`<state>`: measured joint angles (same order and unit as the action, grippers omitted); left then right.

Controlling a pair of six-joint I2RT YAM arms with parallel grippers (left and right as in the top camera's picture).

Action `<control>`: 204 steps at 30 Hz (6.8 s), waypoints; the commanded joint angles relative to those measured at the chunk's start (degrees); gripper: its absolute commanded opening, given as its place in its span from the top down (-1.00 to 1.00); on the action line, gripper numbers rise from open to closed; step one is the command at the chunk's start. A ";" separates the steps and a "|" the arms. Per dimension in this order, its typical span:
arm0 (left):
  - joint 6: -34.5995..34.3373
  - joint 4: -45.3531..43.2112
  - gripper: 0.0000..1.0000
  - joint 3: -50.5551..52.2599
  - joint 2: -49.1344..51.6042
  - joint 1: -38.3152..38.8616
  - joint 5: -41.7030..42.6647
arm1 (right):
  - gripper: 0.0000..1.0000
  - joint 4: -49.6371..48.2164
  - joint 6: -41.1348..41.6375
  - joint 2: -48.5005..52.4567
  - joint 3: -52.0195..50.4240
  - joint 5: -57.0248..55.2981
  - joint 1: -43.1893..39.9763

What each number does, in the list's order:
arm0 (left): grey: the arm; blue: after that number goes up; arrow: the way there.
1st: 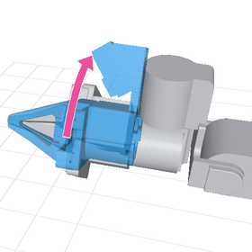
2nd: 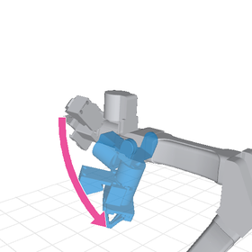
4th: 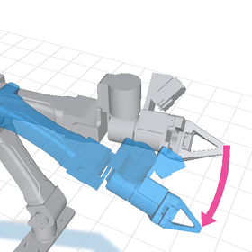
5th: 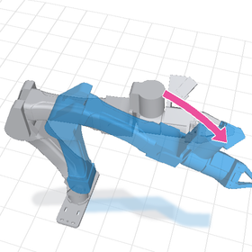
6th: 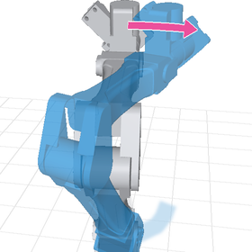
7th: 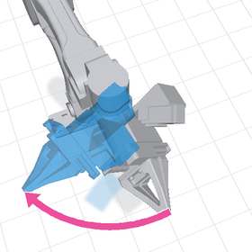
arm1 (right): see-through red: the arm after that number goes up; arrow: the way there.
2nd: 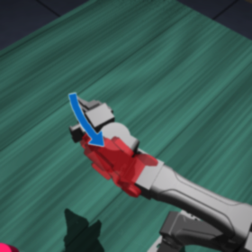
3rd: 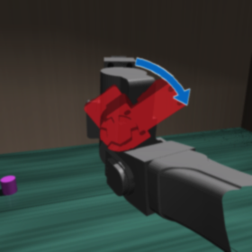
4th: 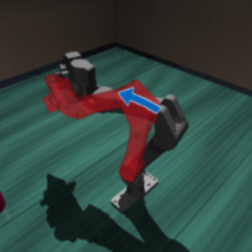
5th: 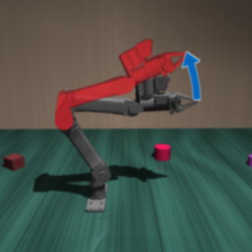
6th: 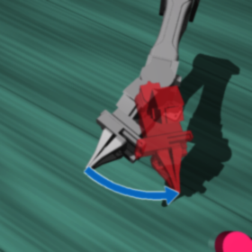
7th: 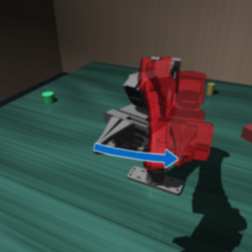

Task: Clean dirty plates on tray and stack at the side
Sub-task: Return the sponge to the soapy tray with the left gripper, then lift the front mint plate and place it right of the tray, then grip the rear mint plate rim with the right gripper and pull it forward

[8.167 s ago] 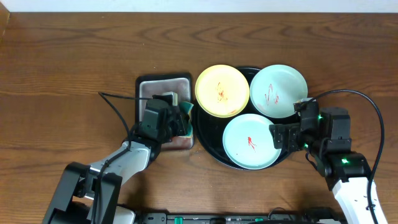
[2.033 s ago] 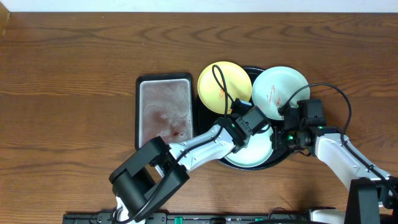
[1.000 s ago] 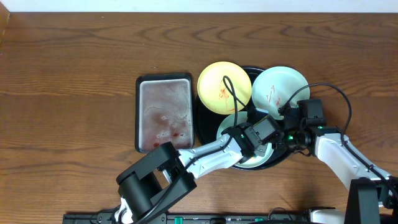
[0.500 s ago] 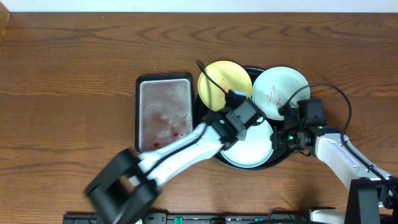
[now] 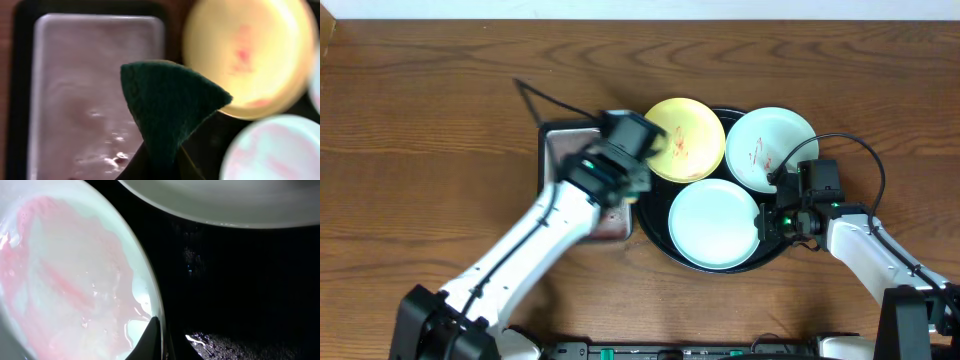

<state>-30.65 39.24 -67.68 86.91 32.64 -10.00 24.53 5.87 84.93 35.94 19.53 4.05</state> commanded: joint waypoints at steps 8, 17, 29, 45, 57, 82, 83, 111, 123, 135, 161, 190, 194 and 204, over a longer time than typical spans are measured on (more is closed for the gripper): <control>8.15 0.85 0.85 0.46 9.75 -16.20 9.66 | 0.96 -0.02 0.09 0.33 0.59 0.04 0.55; 8.17 1.01 0.74 0.46 15.04 -17.35 9.64 | 0.96 0.11 0.09 0.33 0.59 0.04 0.55; 10.43 8.13 -0.30 0.44 8.55 -18.36 9.64 | 0.85 0.46 0.09 0.33 0.57 0.04 0.55; 9.42 11.32 -0.30 0.46 0.94 -19.15 16.83 | 0.98 0.09 -1.95 0.48 -0.85 4.90 0.57; 9.18 3.13 -0.32 14.91 -13.31 -20.20 16.65 | 0.97 1.81 -2.16 -8.41 2.67 0.04 0.59; 9.42 -2.69 -0.48 19.45 -13.29 -22.60 16.65 | 0.98 5.81 -13.81 -17.79 13.35 -71.97 39.74; 9.42 -2.71 -0.47 19.45 -13.29 -22.60 16.65 | 0.98 4.98 -15.67 -17.79 13.35 -73.18 41.09; 9.42 -2.43 -0.47 19.45 -13.29 -22.60 16.65 | 0.98 2.54 16.28 -17.73 13.35 -43.45 17.51; 9.40 -2.19 -0.47 19.45 -13.29 -22.60 16.65 | 0.98 8.07 33.86 -14.03 13.33 -22.38 -24.96; 9.40 -2.14 -0.47 19.45 -13.29 -22.60 16.68 | 0.98 4.92 34.23 -0.92 12.66 -21.31 -39.80; 9.40 -2.05 -0.47 19.45 -13.29 -22.60 16.68 | -0.16 -17.64 -5.68 3.43 12.74 1.38 -21.00; 9.40 -2.08 -0.47 19.45 -13.29 -22.60 16.68 | 0.98 -18.47 -1.60 5.70 12.76 3.48 -18.84; 9.40 -2.32 -0.47 19.45 -13.29 -22.60 16.68 | 0.98 -10.43 -1.66 -0.85 12.74 3.43 -17.40; 11.52 -6.58 -0.47 19.47 -12.92 -22.56 16.68 | 0.98 8.11 -1.62 -0.61 11.23 2.34 -9.94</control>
<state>-20.93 33.95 -48.56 73.10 10.28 6.31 31.59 4.05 83.13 48.21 21.41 -7.81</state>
